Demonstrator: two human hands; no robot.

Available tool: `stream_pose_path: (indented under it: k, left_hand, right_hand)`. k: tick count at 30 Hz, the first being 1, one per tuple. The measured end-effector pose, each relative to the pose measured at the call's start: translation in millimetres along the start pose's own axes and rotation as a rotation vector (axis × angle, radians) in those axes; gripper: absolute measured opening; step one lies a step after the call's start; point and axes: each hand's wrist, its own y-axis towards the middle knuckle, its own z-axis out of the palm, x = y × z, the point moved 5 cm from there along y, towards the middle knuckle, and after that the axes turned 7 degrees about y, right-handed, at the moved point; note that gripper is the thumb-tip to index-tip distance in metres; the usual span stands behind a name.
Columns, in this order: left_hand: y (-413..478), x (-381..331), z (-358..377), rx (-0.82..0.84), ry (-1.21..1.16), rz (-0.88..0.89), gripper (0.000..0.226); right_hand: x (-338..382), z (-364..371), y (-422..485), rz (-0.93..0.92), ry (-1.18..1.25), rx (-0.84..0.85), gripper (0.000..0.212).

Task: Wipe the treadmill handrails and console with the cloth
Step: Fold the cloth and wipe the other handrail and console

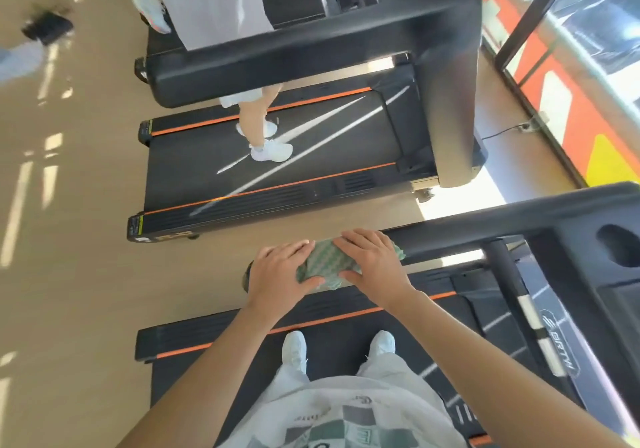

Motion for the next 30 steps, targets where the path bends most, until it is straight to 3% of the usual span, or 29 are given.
stream_pose_path:
  k: [7, 16, 26, 30]
  left_hand:
    - [-26, 55, -12, -0.004, -0.122, -0.046, 0.070]
    - [-64, 113, 7, 0.080, -0.641, -0.216, 0.058]
    - [-75, 137, 38, 0.191, -0.869, -0.253, 0.036]
    - [-71, 145, 40, 0.311, -0.965, -0.339, 0.041]
  right_hand:
    - [49, 29, 18, 0.006, -0.008, 0.061, 0.069]
    - [105, 68, 31, 0.013, -0.040, 0.062, 0.067]
    - [140, 93, 52, -0.056, -0.138, 0.196, 0.054]
    - [144, 97, 65, -0.045, -0.127, 0.324, 0.049]
